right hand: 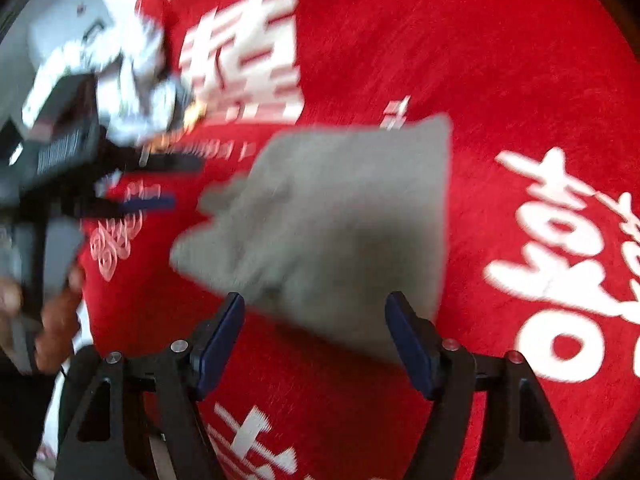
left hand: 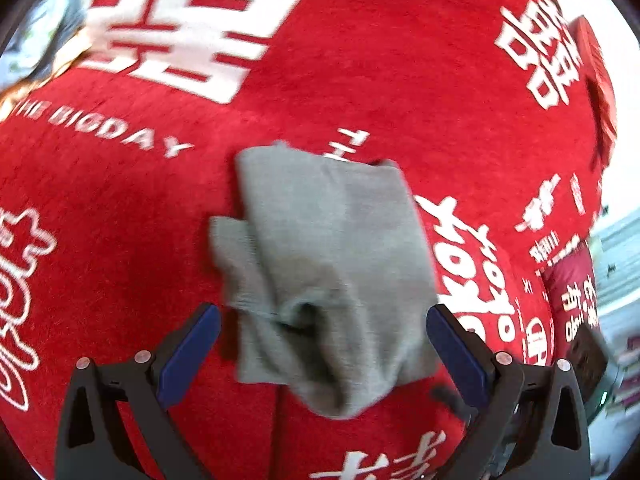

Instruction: Fold small clothes

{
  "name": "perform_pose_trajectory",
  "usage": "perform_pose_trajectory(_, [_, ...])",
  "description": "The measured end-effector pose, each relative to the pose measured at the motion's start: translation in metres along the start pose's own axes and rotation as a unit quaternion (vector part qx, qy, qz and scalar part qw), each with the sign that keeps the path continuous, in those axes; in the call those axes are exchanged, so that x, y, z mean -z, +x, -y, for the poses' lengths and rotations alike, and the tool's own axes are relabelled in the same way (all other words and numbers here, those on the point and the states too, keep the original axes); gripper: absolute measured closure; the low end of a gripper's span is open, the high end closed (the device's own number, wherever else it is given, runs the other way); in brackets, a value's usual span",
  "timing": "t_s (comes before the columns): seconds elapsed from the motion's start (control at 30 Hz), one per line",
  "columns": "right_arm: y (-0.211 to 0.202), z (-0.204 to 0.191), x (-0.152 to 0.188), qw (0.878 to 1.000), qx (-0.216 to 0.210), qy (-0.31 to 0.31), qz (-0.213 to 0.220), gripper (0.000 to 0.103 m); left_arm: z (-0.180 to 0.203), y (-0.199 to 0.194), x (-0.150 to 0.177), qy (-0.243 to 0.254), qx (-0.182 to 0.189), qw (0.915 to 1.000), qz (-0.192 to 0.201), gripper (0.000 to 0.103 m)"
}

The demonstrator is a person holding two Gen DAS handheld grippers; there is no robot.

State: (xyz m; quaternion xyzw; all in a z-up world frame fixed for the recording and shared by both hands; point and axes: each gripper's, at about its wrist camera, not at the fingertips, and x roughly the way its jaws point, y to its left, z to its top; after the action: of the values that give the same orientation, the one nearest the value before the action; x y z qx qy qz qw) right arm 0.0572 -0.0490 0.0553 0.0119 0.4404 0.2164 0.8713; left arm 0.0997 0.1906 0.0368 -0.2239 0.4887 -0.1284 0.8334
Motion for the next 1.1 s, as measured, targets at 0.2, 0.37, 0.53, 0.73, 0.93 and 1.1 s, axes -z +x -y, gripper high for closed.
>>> perform_pose_trajectory(0.2, [0.0, 0.02, 0.012, 0.999, 0.035, 0.014, -0.001, 0.027, 0.077, 0.012, 0.009, 0.101, 0.103, 0.9895, 0.0, 0.0])
perform_pose_trajectory(0.37, [-0.012, 0.049, 0.043, 0.999, 0.04, 0.024, -0.025, 0.027, 0.05, 0.069, 0.027, 0.094, -0.014, 0.9923, -0.079, 0.0])
perform_pose_trajectory(0.53, [-0.016, 0.08, 0.044, 0.998, 0.013, 0.049, -0.02, 0.024, 0.018, 0.056, 0.034, 0.05, -0.023, 0.9958, -0.073, 0.0])
perform_pose_trajectory(0.73, [0.027, 0.098, -0.016, 0.995, -0.052, 0.081, -0.013, 0.02, 0.015, 0.025, -0.012, 0.019, -0.017, 0.9997, -0.003, 0.0])
perform_pose_trajectory(0.93, [0.099, 0.095, -0.049, 0.986, -0.105, 0.105, -0.073, 0.02, -0.024, 0.094, -0.035, -0.028, -0.091, 0.9913, -0.09, 0.0])
perform_pose_trajectory(1.1, [0.124, 0.083, -0.048, 0.986, -0.119, 0.092, -0.076, 0.019, -0.024, 0.107, -0.031, -0.003, -0.122, 0.9895, -0.078, 0.0])
